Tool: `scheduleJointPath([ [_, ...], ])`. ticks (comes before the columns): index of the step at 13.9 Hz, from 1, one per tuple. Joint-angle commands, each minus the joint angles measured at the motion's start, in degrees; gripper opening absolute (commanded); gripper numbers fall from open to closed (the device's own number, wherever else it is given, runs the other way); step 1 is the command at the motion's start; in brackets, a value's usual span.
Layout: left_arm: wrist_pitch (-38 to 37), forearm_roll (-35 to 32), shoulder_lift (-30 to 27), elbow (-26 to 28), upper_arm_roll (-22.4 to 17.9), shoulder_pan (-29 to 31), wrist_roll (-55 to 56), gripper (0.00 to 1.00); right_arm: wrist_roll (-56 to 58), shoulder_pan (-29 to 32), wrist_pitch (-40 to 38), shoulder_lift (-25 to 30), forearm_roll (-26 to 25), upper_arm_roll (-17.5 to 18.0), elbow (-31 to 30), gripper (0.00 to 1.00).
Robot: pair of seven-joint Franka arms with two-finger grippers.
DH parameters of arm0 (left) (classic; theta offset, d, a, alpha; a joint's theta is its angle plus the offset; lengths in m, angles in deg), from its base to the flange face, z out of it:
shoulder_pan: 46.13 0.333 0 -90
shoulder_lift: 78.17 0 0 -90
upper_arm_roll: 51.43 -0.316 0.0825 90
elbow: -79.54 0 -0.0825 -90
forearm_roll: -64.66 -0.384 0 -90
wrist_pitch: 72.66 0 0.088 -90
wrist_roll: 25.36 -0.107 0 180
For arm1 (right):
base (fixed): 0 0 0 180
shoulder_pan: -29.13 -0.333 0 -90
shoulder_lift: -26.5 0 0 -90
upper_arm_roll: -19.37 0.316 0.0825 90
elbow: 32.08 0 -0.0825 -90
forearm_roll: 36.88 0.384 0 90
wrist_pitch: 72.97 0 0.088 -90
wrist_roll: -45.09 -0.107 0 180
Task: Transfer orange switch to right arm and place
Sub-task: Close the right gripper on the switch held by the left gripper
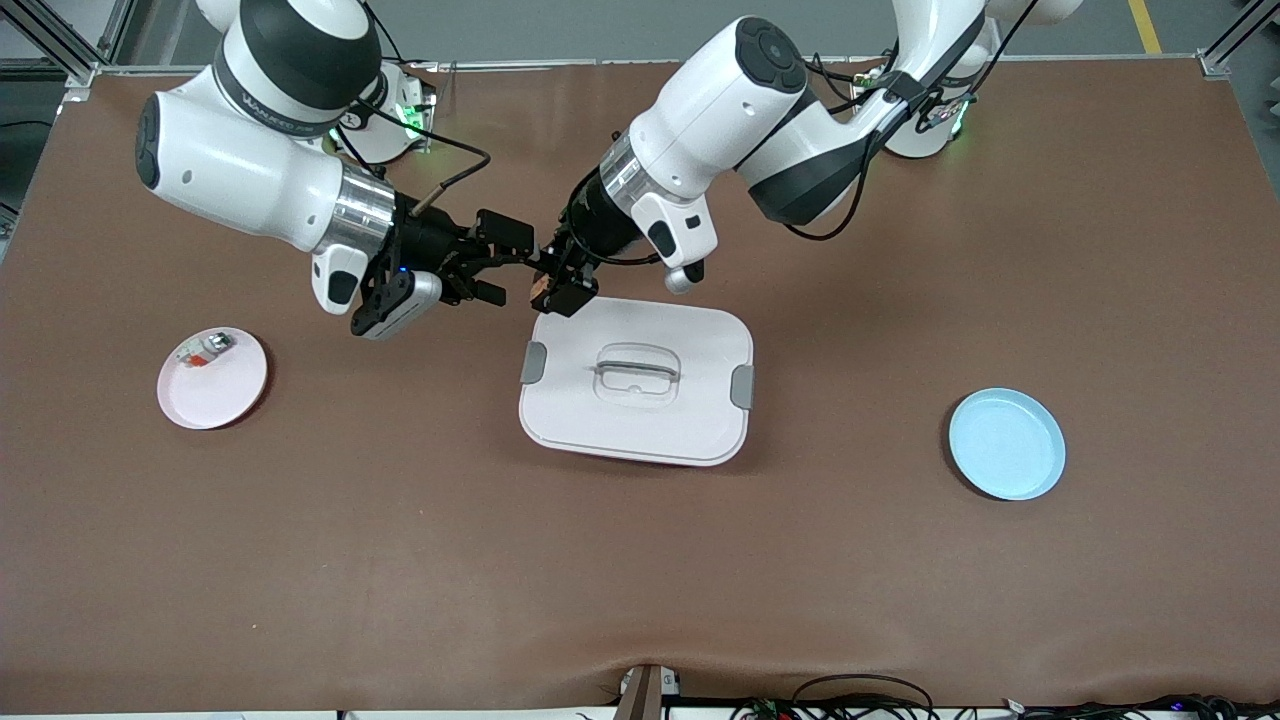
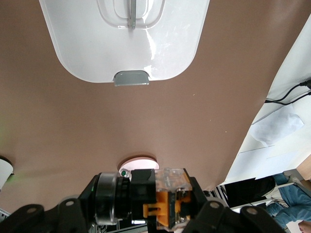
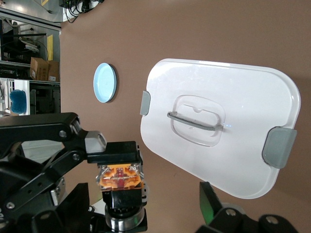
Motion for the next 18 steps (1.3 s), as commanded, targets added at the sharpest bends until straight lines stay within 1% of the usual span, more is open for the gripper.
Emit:
scheduleJointPath([
  [1, 0.62, -0.11, 0.52, -1.07, -0.32, -0.77, 0.52, 0.26, 0.59, -0.97, 1.20, 1.95, 1.61, -0.58, -2.18, 1.00],
  [6, 0.62, -0.11, 0.52, -1.07, -0.32, -0.77, 0.52, 0.26, 0.94, -2.47, 4.19, 1.52, 1.52, -0.58, -2.26, 1.00],
  [8, 0.62, -0.11, 0.60, -1.07, -0.32, -0.85, 0.52, 0.26, 1.03, -2.90, 4.28, 1.51, 1.43, -0.58, -2.26, 1.00],
  [12, 0.70, -0.11, 0.87, -1.07, -0.41, -1.21, 0.52, 0.26, 2.78, -2.91, 4.19, 1.43, 0.91, -0.58, -2.18, 0.57],
  [13, 0.70, -0.11, 0.87, -1.07, -0.41, -1.21, 0.52, 0.26, 3.66, -2.82, 4.19, 1.34, 0.91, -0.58, -2.26, 0.43],
  [14, 0.79, -0.11, 0.87, -1.07, -0.41, -1.21, 0.52, 0.26, 3.93, -2.73, 4.11, 1.25, 0.91, -0.58, -2.26, 0.23],
  [15, 1.05, -0.11, 0.87, -1.07, -0.41, -1.21, 0.52, 0.26, 3.84, -2.64, 4.02, 1.16, 0.99, -0.58, -2.18, 0.00],
  [18, 1.05, -0.11, 0.87, -1.07, -0.41, -1.21, 0.52, 0.26, 3.23, -2.73, 3.93, 1.16, 0.99, -0.58, -1.91, 0.00],
])
